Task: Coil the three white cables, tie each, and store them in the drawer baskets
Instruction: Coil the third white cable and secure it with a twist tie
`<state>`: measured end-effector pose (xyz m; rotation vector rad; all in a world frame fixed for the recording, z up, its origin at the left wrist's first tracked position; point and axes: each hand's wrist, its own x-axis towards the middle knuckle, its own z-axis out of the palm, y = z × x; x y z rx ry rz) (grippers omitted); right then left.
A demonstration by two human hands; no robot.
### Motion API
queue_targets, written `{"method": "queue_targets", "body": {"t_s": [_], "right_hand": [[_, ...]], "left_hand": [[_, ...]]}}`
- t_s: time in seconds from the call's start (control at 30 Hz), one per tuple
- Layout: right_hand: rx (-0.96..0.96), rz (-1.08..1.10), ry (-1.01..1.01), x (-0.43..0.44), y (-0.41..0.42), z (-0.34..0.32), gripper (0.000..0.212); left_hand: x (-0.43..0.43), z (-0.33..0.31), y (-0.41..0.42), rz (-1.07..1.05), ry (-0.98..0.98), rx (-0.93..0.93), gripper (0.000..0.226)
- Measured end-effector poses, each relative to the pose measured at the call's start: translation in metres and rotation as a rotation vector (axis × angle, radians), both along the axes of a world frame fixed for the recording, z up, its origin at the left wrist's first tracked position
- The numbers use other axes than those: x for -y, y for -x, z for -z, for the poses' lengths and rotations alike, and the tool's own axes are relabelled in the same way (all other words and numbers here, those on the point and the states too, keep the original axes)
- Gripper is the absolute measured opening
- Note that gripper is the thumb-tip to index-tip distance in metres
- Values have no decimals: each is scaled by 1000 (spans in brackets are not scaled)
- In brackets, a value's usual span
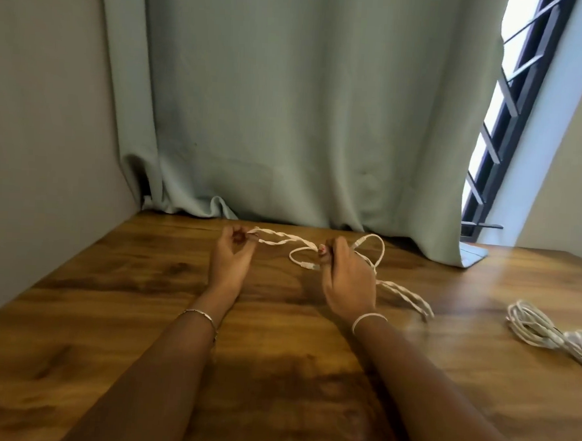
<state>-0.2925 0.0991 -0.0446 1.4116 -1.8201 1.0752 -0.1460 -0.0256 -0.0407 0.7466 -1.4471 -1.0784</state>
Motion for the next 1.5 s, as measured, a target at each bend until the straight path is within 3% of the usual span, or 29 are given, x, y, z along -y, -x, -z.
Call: {"method": "queue_targets", "body": {"t_s": [0.13,0.27,0.37,0.53,0.67,0.73,0.87,1.03,1.17,1.23,1.3,1.4,1.5], "right_hand": [[12,-16,30,10,5,8,45],[125,0,63,6,19,6,58],[129,60,50,0,19,3,51],[109,99,-1,-4,23,3,55],[121,129,-29,-7,18,1,42],[156,156,-44,-7,18,0,40],[296,184,-138,-8,27,2,36],[343,184,-255,-9,32,2,33],[273,202,-371,-11,36,1,31],[236,276,-491,-14,41,1,36],[274,312,-579,-17,45,0,37],[360,287,-650,-19,50,-1,41],[435,255,-607,-16,52,1,29]], "left_hand": [[0,-9,4,167,-246,-241,13],[-5,-12,5,338,-299,-200,45],[-12,-12,3,383,-280,-214,67],[-14,-14,-7,420,-383,-307,49],[-19,-11,-10,404,-423,-305,49],[-18,-12,-13,374,-436,-319,50],[-13,-12,-12,273,-451,-284,30],[-8,-11,-15,119,-486,-213,48],[-10,-11,-19,303,-582,-198,64],[-8,-11,-23,330,-590,-278,69],[-2,-11,-29,307,-589,-371,60],[7,-8,-32,181,-566,-297,10],[10,-2,-26,89,-516,-136,22]]}}
